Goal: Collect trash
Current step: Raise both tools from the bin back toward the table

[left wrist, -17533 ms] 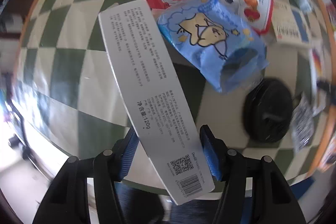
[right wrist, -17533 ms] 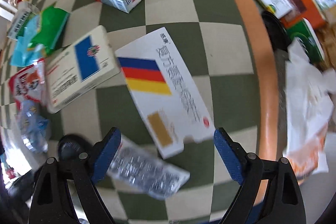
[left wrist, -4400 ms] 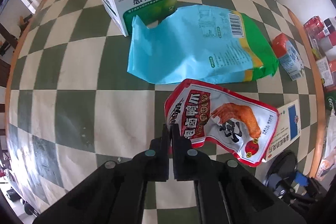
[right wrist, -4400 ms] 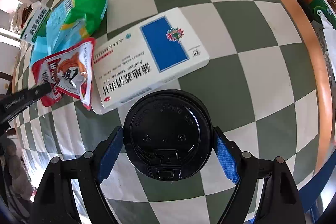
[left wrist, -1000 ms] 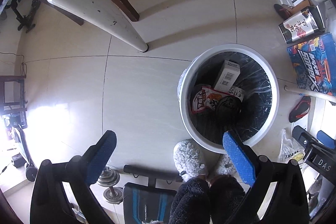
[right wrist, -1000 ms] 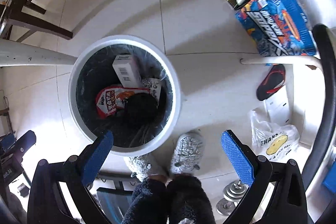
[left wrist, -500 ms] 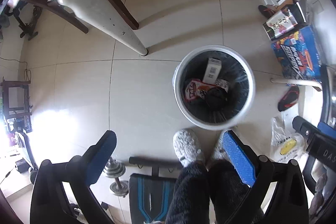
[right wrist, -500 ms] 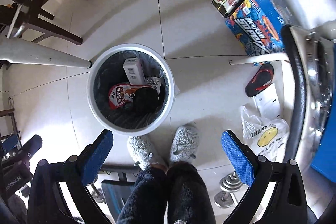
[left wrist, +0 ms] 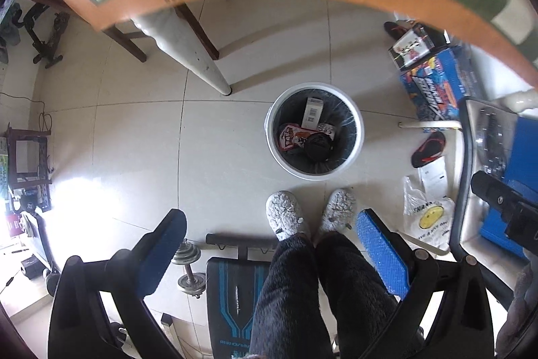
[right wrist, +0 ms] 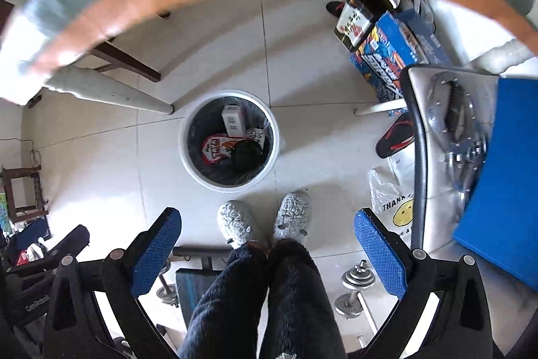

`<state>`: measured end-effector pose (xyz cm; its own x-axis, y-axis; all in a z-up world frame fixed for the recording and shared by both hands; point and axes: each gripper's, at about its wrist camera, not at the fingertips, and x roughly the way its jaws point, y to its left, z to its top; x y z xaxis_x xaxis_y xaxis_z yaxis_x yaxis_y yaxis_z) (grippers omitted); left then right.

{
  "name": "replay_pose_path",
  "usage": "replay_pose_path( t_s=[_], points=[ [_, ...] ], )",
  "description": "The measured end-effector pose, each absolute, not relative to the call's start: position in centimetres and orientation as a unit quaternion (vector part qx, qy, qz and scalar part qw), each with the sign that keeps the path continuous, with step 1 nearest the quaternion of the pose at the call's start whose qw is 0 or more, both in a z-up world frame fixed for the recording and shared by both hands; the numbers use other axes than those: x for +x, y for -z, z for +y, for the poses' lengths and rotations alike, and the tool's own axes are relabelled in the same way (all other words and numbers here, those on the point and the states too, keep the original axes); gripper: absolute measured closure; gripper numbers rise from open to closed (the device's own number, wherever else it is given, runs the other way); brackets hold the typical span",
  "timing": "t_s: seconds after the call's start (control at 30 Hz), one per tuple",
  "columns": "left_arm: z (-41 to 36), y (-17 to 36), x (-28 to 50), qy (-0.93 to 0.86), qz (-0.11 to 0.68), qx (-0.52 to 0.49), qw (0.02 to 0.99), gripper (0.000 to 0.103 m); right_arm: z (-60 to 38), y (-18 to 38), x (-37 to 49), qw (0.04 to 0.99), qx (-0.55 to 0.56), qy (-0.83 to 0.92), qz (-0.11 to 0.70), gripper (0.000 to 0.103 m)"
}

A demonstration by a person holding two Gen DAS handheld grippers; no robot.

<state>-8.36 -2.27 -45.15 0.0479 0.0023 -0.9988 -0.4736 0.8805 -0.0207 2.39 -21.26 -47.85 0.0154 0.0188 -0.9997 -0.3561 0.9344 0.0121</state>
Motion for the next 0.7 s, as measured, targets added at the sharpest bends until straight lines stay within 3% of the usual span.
replay_pose_path(
  t_s=[0.37,0.7],
  points=[
    [-0.4,32.7,-7.4,-0.203,0.603,-0.145,0.757,0.000,-20.2,33.4,2.0,0.732,-0.108,-0.154,0.654,0.000],
    [2.4,24.6,4.4,-0.216,0.543,-0.093,0.807,0.000,-19.1,23.0,12.5,0.776,-0.032,-0.140,0.614,0.000]
  ],
)
